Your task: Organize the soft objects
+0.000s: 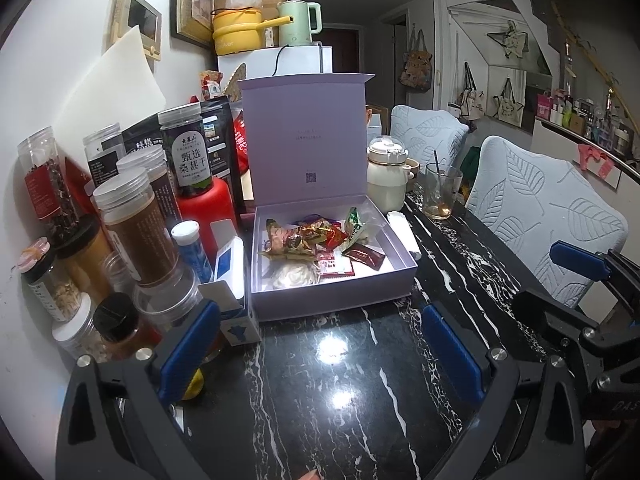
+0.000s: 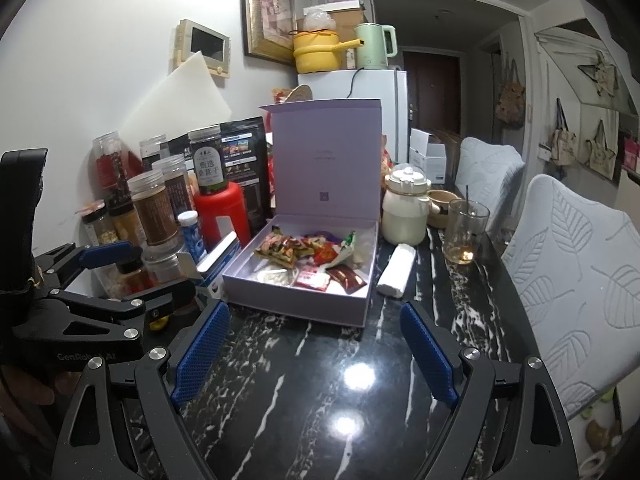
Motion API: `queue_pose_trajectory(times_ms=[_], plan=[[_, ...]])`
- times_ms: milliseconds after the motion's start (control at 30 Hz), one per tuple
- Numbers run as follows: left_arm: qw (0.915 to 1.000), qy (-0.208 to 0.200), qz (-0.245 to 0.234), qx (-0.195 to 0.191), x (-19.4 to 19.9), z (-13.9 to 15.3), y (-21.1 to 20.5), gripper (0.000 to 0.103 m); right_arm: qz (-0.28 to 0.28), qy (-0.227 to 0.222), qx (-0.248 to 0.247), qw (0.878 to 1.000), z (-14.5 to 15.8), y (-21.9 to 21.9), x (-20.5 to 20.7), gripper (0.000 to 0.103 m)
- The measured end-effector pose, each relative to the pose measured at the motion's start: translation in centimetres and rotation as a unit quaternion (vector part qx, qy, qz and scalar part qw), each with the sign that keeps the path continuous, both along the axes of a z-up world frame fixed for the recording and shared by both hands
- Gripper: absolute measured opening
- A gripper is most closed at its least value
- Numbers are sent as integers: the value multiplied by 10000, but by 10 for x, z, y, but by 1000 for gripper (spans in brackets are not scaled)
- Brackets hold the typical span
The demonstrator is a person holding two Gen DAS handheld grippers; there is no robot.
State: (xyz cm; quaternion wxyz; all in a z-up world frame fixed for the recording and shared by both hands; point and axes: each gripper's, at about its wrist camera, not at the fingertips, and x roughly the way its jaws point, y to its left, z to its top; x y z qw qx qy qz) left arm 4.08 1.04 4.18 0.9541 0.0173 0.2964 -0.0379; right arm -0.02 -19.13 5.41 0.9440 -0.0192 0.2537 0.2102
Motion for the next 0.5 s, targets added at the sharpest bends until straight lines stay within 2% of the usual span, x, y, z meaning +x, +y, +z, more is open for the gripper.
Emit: queue_pose_trajectory(times_ms=[500], plan=[[10000, 28, -21, -85, -1, 2, 4, 102, -22, 14, 10, 10000, 0, -1, -1, 88]])
